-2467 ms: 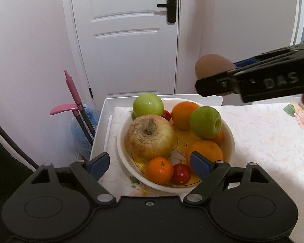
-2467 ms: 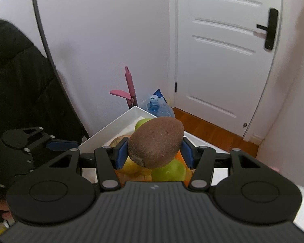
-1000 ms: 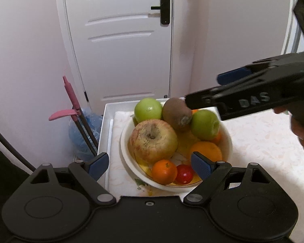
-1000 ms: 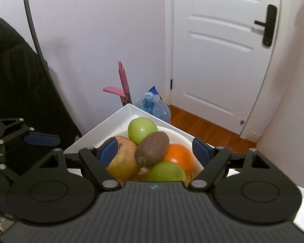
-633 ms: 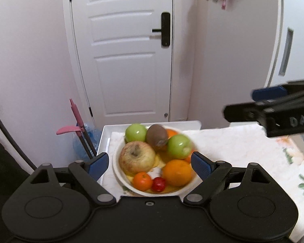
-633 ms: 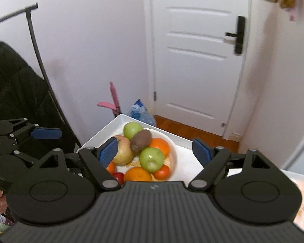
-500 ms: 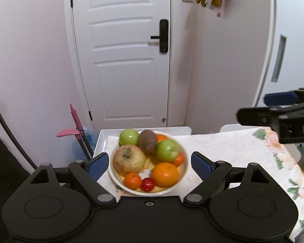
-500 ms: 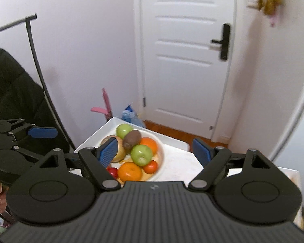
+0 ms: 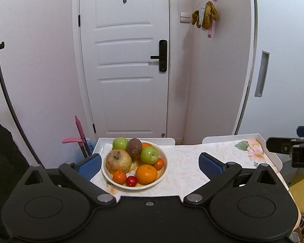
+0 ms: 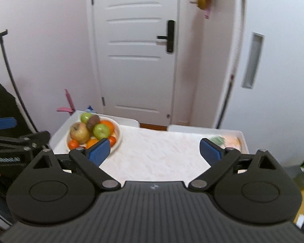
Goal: Organize fruits
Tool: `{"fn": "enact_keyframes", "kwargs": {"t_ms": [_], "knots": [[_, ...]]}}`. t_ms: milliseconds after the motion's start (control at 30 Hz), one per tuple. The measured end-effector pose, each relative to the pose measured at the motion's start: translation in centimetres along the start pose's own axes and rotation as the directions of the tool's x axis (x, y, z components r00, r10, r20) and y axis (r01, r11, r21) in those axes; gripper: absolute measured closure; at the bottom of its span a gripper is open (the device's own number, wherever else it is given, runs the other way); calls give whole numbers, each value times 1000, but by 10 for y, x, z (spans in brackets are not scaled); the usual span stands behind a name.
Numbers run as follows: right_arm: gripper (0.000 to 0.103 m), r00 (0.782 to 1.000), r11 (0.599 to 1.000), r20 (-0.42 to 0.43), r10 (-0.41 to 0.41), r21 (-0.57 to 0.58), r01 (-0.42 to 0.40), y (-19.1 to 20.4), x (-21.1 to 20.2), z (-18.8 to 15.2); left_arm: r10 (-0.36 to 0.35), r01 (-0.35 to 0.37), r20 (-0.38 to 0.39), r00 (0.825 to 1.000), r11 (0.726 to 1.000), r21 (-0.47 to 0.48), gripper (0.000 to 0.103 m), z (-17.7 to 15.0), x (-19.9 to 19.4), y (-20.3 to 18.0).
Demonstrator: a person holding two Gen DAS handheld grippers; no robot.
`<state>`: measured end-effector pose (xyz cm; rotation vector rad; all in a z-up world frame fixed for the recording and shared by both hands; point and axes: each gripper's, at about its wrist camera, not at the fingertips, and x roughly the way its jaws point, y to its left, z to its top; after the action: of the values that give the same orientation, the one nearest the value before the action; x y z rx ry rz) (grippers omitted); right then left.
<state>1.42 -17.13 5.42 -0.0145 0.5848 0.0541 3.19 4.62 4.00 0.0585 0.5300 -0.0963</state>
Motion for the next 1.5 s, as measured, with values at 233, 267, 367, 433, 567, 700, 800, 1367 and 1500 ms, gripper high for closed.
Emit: {"fn": "enact_keyframes", "kwargs": {"t_ms": [233, 267, 367, 433, 567, 700, 800, 1367, 1500], "knots": [[0, 999, 999, -23, -29, 19, 30, -9, -4, -18, 19, -19, 4, 1000, 1000, 16, 0, -8, -7, -10], [0, 999, 999, -24, -29, 26, 29, -10, -4, -20, 20, -20, 6, 1000, 1000, 14, 0, -9, -8, -10], [0, 999, 999, -23, -32, 40, 33, -12, -7, -22, 20, -20, 7, 1000, 1000, 9, 0, -11, -11, -11], [0, 999, 998, -23, -38, 46, 39, -13, -8, -23, 21, -21, 7, 1000, 1000, 11, 0, -12, -12, -12], [0, 998, 997, -28, -50, 60, 52, -16, -8, -24, 20, -20, 8, 1000, 1000, 18, 0, -12, -11, -13], [0, 998, 996, -33, -57, 71, 59, -18, -8, -25, 18, -19, 10, 1000, 1000, 20, 0, -11, -11, -12], [0, 997, 995, -38, -60, 78, 63, -19, -7, -25, 17, -17, 13, 1000, 1000, 23, 0, -11, -11, -13], [0, 996, 993, -53, -66, 90, 71, -20, 2, -23, 16, -16, 13, 1000, 999, 33, 0, -8, -7, -16], [0, 996, 993, -55, -67, 92, 72, -20, 3, -24, 15, -15, 11, 1000, 999, 35, 0, -8, -6, -16]]}}
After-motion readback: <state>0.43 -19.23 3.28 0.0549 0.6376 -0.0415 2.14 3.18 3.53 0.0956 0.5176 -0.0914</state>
